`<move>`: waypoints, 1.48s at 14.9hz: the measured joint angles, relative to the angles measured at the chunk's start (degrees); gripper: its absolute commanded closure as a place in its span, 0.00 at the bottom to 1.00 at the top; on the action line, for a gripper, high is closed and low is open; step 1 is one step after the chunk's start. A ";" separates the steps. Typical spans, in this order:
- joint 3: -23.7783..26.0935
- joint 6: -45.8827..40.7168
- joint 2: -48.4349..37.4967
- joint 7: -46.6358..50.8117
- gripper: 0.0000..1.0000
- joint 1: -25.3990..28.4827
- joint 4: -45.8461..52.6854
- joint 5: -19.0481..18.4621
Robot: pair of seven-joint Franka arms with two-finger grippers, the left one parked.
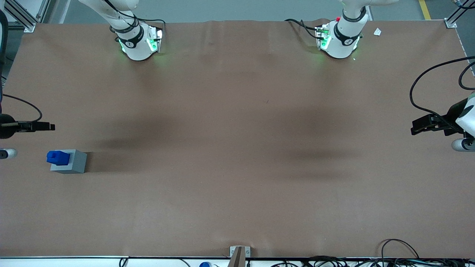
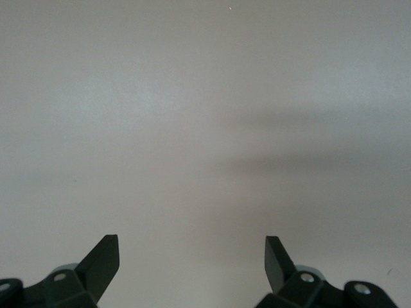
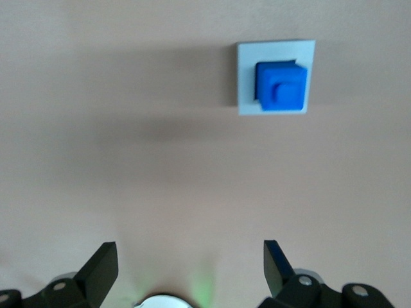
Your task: Insert blue part into gray base with right arm
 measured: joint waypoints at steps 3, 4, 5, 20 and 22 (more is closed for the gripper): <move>0.08 -3.81 -5.06 6.97 0.00 3.54 -0.01 0.02; 0.09 -4.96 -6.96 8.67 0.00 4.46 -0.03 0.02; 0.10 -5.95 -8.86 9.99 0.00 5.18 -0.05 0.02; 0.17 3.34 -31.72 17.67 0.00 12.73 -20.66 -0.07; -0.07 3.53 -32.01 17.58 0.00 12.73 -19.99 -0.08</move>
